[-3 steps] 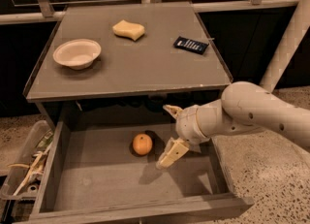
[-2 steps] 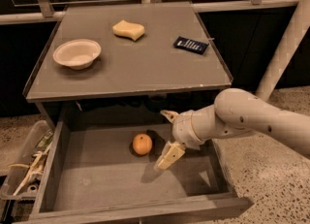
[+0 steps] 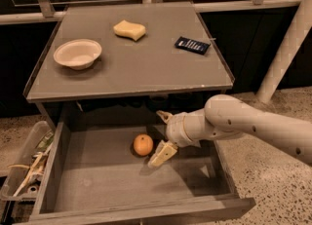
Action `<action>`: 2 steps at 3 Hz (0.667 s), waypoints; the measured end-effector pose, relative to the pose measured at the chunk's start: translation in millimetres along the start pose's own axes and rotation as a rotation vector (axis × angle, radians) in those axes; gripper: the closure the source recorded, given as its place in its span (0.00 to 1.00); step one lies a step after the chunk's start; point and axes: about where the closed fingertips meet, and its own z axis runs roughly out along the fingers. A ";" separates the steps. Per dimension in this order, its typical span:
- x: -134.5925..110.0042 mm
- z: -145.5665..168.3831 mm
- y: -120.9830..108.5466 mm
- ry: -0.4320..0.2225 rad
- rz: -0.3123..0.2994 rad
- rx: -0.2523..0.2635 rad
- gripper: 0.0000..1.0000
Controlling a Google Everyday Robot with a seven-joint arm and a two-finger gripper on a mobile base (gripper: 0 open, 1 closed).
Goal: Pick orange from top drawer and place on counter
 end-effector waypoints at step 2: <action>-10.2 30.9 -2.1 -0.079 0.044 0.004 0.00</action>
Offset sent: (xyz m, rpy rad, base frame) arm 0.0039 0.0371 -0.0262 0.1231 0.0449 -0.0287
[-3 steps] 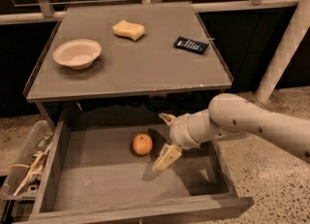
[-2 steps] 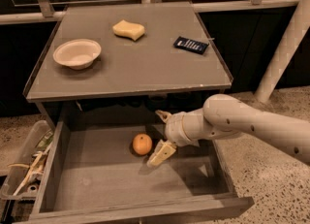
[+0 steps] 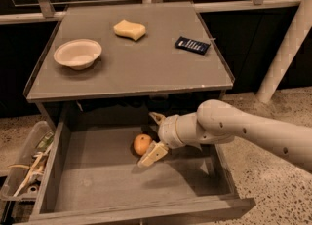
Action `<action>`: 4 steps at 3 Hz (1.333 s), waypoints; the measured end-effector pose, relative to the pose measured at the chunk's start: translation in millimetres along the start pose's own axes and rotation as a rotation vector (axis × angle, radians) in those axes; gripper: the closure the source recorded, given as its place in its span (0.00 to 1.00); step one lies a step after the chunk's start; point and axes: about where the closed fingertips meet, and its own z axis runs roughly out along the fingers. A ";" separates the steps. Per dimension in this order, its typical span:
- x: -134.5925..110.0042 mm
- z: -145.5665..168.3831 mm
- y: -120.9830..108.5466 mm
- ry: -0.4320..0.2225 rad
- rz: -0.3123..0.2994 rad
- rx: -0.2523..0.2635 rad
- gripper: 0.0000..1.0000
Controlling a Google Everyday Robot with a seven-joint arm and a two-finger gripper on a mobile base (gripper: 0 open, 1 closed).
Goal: Pick orange from top drawer and place on counter
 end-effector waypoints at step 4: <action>17.9 5.5 16.8 0.017 0.033 -0.013 0.41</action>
Offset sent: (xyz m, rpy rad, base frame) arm -0.0198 -0.0082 -0.0301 -0.0296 0.0496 -0.0293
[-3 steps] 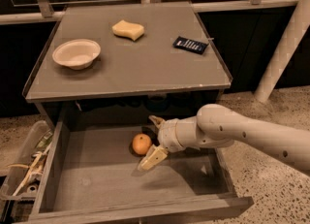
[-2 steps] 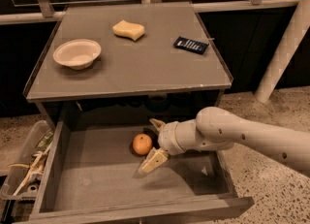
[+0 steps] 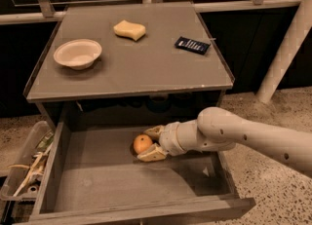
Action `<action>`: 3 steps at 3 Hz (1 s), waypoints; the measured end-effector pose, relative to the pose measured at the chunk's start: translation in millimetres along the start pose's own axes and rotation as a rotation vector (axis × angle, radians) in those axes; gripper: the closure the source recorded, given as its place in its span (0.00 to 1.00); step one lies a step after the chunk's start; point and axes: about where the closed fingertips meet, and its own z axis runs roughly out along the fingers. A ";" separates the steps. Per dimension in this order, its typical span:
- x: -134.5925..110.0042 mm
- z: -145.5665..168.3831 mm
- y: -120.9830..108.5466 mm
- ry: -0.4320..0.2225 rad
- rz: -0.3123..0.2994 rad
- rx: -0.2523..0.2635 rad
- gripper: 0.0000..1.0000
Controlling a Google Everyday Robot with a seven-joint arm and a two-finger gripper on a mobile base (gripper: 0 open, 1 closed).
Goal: Pick orange from top drawer and place on counter
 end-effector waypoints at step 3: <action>-0.2 -0.1 0.3 0.000 0.000 -0.001 1.00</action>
Offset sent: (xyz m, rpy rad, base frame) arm 0.0000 0.0000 0.0000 0.0000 0.0000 0.0001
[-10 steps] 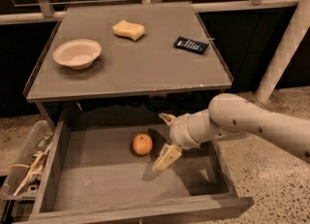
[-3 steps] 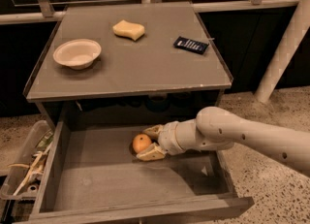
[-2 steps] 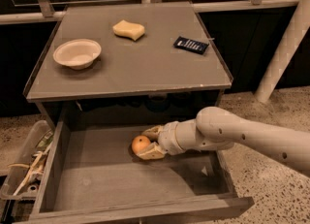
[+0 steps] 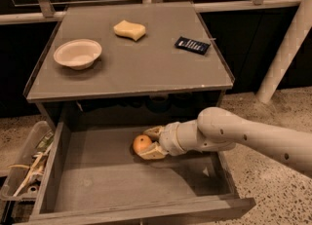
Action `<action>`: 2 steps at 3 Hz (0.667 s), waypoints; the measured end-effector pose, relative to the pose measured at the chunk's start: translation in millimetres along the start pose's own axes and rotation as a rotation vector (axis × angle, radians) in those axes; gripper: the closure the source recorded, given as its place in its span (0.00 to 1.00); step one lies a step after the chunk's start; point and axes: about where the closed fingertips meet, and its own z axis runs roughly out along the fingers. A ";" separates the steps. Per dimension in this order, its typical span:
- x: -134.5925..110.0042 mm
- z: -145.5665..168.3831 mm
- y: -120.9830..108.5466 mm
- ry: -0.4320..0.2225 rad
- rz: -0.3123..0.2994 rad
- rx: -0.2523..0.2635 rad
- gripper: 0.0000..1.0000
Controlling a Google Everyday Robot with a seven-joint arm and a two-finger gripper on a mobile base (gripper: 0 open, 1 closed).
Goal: Pick orange from top drawer and place on counter
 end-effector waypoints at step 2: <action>-34.8 -53.4 -2.7 -0.055 -0.038 0.009 1.00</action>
Offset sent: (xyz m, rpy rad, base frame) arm -0.0153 -0.0436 0.1199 0.0770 -0.0913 0.0496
